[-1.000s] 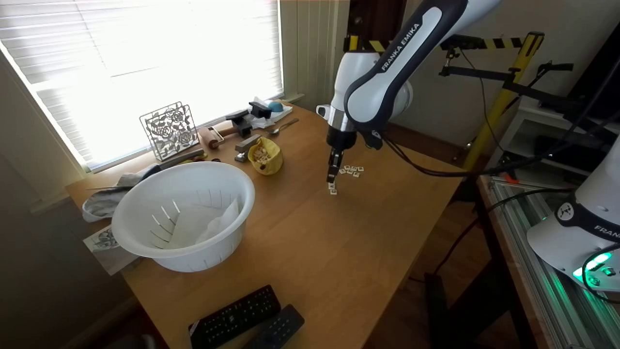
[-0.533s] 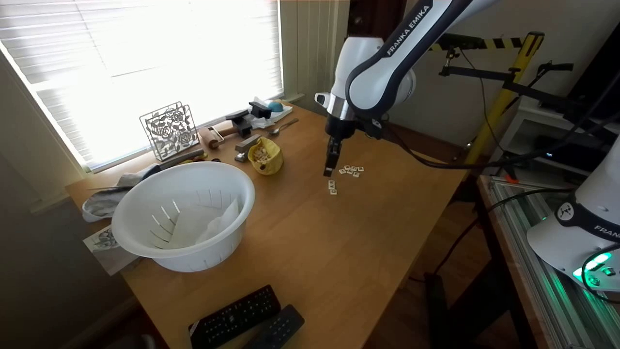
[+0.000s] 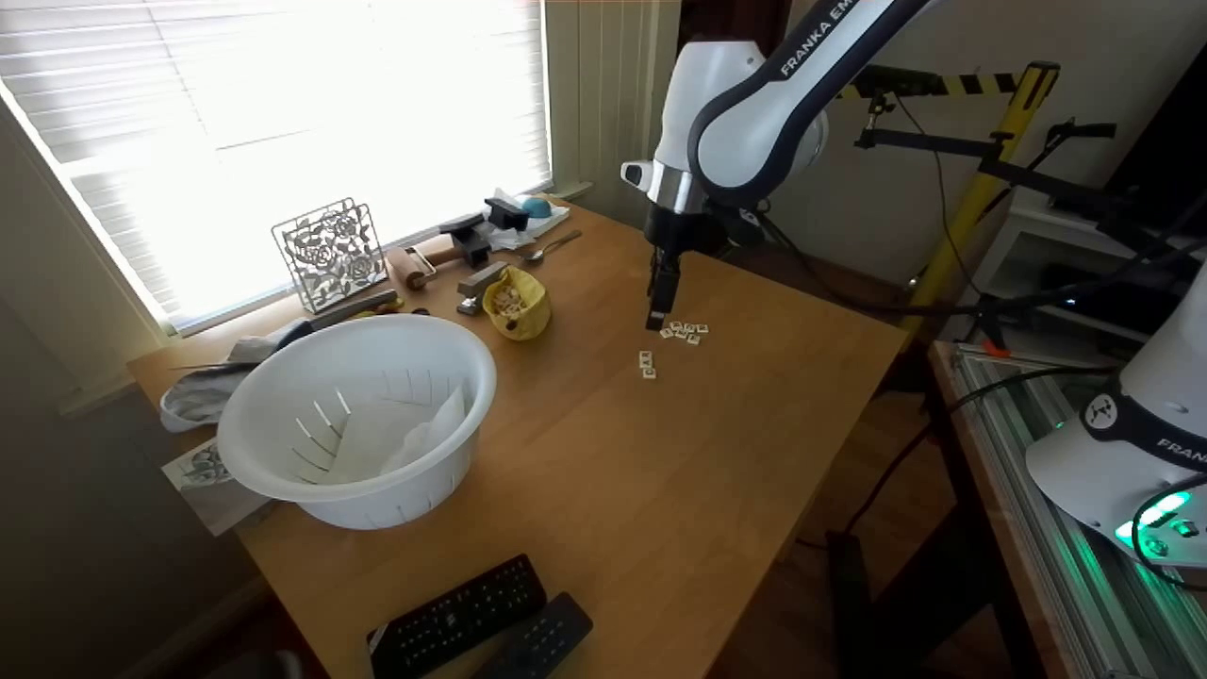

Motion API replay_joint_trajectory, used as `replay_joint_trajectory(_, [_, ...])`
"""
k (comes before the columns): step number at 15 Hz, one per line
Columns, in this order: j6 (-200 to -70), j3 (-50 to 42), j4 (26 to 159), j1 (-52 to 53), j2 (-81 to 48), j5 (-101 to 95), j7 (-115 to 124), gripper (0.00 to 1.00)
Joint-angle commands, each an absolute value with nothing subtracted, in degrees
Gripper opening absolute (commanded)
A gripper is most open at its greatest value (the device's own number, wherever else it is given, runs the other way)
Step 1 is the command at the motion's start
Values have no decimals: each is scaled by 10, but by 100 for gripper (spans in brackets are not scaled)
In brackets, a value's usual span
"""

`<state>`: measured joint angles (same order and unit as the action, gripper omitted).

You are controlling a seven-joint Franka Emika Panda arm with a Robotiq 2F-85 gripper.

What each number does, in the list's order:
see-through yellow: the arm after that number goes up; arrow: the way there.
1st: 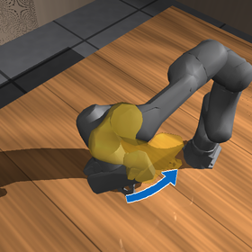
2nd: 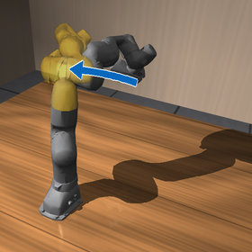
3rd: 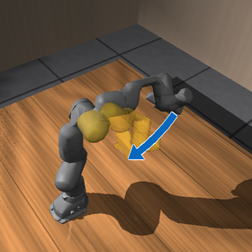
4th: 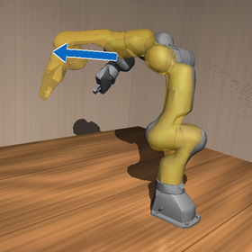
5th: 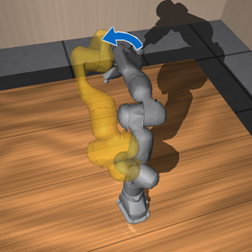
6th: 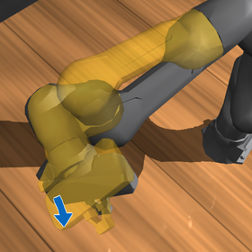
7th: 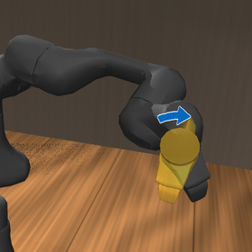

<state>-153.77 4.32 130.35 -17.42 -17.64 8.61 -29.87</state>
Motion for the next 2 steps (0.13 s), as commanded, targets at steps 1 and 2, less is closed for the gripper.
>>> replay_joint_trajectory(1, [-1536, 32, 1304, -163, -173, 90, -301, 100])
replay_joint_trajectory(2, [-1536, 32, 1303, -163, -173, 90, -301, 100])
